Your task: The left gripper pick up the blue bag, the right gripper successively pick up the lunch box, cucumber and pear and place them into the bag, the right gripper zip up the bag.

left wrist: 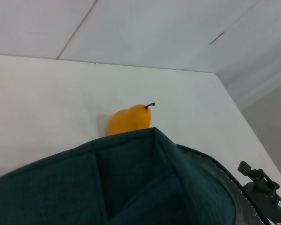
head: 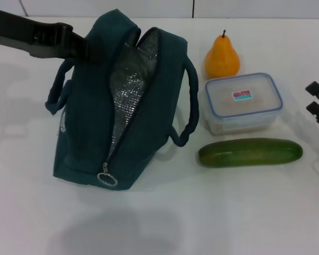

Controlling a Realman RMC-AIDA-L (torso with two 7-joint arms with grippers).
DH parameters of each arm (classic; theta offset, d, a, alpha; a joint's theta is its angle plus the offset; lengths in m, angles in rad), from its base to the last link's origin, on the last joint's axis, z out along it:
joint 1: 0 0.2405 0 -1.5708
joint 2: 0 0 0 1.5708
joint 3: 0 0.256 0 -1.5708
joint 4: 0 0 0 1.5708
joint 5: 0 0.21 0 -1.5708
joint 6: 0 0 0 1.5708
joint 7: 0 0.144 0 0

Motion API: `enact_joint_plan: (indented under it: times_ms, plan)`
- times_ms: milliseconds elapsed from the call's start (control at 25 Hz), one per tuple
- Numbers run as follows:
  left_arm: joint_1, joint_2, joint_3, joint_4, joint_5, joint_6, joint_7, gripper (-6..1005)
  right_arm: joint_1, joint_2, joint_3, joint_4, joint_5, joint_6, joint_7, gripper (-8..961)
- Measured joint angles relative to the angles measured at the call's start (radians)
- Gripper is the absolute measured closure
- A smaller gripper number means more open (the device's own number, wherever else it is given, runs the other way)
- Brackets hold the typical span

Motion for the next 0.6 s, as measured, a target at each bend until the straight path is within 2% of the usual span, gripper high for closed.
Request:
enact_joint_plan:
  times_ms: [280,600]
  plan:
    - [-0.005,0.000,0.000,0.000,0.017,-0.005,0.004,951,0.088,0.003,-0.041,0.029,-0.002,0.084,0.004,155]
    - [-0.010,-0.001,0.000,0.005,0.017,-0.005,0.004,952,0.144,0.004,-0.040,0.062,-0.003,0.100,0.006,156]
